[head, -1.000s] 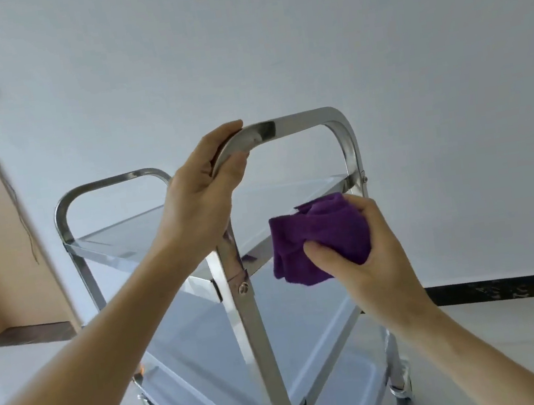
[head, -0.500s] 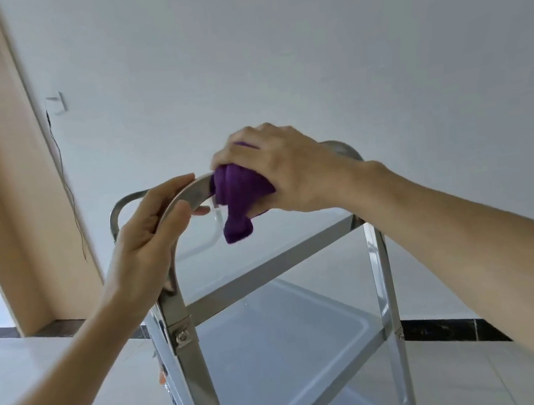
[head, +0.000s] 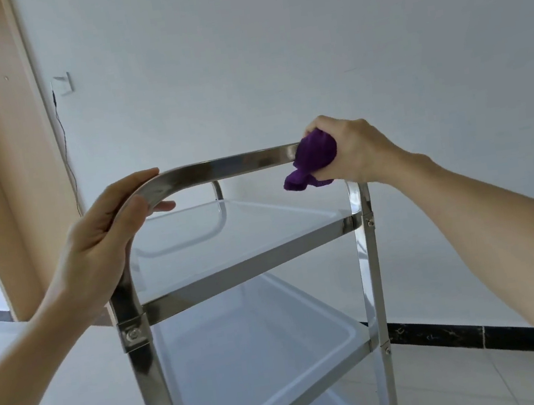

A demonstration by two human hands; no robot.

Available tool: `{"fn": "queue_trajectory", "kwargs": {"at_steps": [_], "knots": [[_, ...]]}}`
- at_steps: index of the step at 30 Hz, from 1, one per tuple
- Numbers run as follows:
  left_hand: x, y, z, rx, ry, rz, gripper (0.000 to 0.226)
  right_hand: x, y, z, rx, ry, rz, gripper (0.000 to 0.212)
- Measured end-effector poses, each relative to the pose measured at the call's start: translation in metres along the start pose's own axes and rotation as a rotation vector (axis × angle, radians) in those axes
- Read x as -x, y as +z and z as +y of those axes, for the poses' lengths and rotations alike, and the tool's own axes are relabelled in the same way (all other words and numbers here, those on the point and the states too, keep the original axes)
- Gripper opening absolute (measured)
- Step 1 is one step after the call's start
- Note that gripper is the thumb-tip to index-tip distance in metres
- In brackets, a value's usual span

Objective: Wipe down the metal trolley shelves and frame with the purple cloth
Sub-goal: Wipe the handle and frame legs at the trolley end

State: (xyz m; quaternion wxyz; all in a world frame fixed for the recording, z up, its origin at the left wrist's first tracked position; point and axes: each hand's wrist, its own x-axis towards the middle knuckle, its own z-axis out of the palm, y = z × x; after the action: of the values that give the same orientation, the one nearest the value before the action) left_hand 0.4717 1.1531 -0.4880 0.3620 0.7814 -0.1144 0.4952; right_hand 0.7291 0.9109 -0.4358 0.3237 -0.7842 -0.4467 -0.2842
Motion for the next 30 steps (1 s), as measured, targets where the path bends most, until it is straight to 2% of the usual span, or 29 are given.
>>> {"fn": "queue_trajectory", "kwargs": {"at_steps": [5,14,18,24,30], "knots": [[0.008,-0.009,-0.012,-0.2,0.071,0.07,0.031,0.017,0.024,0.031,-0.282,0.313,0.091,0.049],[0.012,-0.012,-0.011,-0.237,0.118,0.105,0.032,0.07,0.046,0.04,-0.624,0.54,0.213,0.045],[0.014,-0.008,-0.008,-0.247,0.102,0.122,0.031,0.086,0.047,0.044,-0.682,0.57,0.254,0.039],[0.015,0.006,0.002,-0.252,0.063,0.117,0.03,0.094,0.038,0.05,-0.651,0.583,0.273,0.053],[0.022,-0.001,0.01,-0.241,0.06,0.144,0.031,0.108,0.035,0.04,-0.615,0.538,0.323,0.053]]}}
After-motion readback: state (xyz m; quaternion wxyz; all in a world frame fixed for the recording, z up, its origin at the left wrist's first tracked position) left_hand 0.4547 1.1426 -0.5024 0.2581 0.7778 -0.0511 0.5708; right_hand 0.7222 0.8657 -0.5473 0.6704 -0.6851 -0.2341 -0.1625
